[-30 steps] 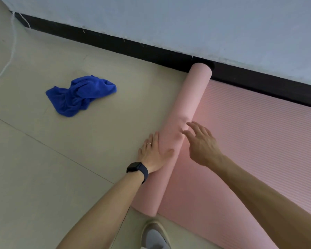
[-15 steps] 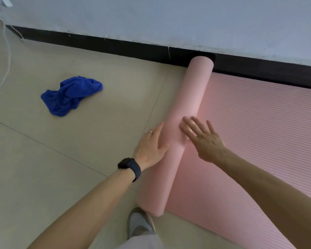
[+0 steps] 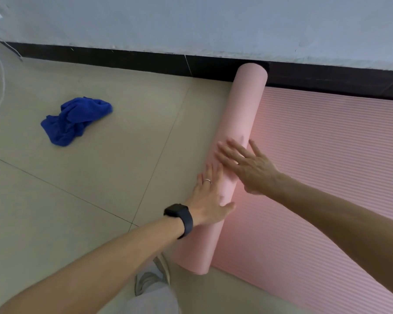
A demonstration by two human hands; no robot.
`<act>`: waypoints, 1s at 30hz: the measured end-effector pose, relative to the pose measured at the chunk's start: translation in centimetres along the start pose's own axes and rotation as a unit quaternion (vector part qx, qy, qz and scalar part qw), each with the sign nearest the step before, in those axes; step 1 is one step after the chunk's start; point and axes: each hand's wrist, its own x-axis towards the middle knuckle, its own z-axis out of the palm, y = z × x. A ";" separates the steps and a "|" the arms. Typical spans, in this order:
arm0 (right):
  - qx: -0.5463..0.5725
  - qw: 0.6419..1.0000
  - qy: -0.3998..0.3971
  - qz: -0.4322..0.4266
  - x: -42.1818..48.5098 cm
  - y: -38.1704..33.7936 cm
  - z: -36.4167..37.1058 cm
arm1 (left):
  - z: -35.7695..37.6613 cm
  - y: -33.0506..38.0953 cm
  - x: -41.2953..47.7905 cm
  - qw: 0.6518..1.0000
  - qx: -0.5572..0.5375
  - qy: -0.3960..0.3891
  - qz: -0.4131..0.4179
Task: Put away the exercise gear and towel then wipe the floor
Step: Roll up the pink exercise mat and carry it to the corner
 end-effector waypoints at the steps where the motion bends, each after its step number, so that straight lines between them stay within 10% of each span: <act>1: -0.010 1.000 -0.009 -0.002 -0.7 0.6 0.1 | -0.9 0.0 -0.1 1.000 0.003 -0.002 0.015; 8: -0.019 0.999 -0.016 0.024 -5.5 2.9 2.5 | -2.2 -0.6 2.0 0.991 0.117 0.066 -0.005; 18: 0.025 0.997 0.040 0.055 -8.4 5.4 2.7 | 8.8 11.0 1.1 0.966 0.008 0.241 -0.092; 30: 0.049 0.994 0.006 0.096 -16.8 9.2 4.2 | 6.2 11.1 1.8 0.988 -0.027 0.153 -0.015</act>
